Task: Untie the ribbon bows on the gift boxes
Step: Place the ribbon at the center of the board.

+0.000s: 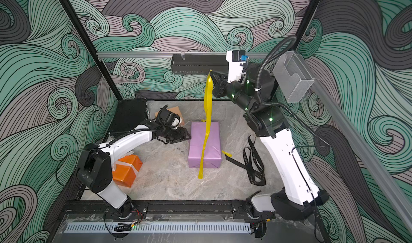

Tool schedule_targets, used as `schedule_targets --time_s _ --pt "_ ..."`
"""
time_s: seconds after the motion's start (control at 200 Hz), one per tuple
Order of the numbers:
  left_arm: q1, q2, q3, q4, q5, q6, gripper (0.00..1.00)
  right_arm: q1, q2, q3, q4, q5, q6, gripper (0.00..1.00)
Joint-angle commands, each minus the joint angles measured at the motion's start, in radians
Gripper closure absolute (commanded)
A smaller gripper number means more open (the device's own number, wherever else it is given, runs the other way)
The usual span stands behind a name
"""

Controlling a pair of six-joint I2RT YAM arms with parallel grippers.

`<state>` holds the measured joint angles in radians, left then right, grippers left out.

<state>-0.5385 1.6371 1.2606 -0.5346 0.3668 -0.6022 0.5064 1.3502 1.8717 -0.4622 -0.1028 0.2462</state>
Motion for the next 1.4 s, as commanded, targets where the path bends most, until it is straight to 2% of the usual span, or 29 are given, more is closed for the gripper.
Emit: schedule_targets --time_s 0.0,0.15,0.27,0.37,0.46,0.59,0.65,0.71,0.801,0.876,0.971,1.141,1.356,1.396 --pt "0.006 -0.049 -0.001 0.007 -0.007 0.016 0.33 -0.002 -0.056 -0.096 0.008 0.073 -0.035 1.00" --pt "0.007 -0.060 -0.007 0.019 0.003 0.016 0.33 -0.003 -0.140 -0.247 0.000 0.029 0.000 1.00" --pt "0.007 -0.069 -0.012 0.019 0.003 0.018 0.33 -0.002 -0.197 -0.361 -0.103 0.060 0.009 1.00" --pt "0.007 -0.074 -0.016 0.022 0.004 0.018 0.32 -0.003 -0.233 -0.469 -0.197 0.173 0.007 1.00" --pt "0.008 -0.076 -0.017 0.025 0.007 0.016 0.32 -0.008 -0.272 -0.564 -0.251 0.327 0.036 1.00" --pt "0.006 -0.073 -0.018 0.027 0.011 0.015 0.32 -0.098 -0.306 -0.680 -0.257 0.422 0.100 1.00" --pt "0.006 -0.072 -0.020 0.028 0.011 0.015 0.32 -0.156 -0.305 -0.701 -0.257 0.413 0.123 1.00" --pt "0.006 -0.070 -0.020 0.027 0.012 0.014 0.32 -0.193 -0.302 -0.702 -0.253 0.349 0.138 1.00" --pt "0.005 -0.069 -0.020 0.028 0.011 0.015 0.32 -0.201 -0.305 -0.689 -0.208 0.211 0.127 1.00" --pt "0.007 -0.066 -0.018 0.028 0.008 0.016 0.32 -0.201 -0.313 -0.668 -0.190 0.180 0.137 1.00" --pt "0.006 -0.063 -0.018 0.027 0.009 0.015 0.32 -0.202 -0.318 -0.631 -0.193 0.185 0.121 1.00" --pt "0.006 -0.062 -0.020 0.027 0.009 0.013 0.32 -0.204 -0.286 -0.616 -0.226 0.279 0.119 1.00" --pt "0.006 -0.069 -0.023 0.028 0.009 0.015 0.32 -0.256 -0.228 -0.746 -0.247 0.369 0.182 1.00" --pt "0.006 -0.069 -0.022 0.027 0.010 0.015 0.32 -0.277 -0.219 -0.767 -0.246 0.373 0.201 0.97"
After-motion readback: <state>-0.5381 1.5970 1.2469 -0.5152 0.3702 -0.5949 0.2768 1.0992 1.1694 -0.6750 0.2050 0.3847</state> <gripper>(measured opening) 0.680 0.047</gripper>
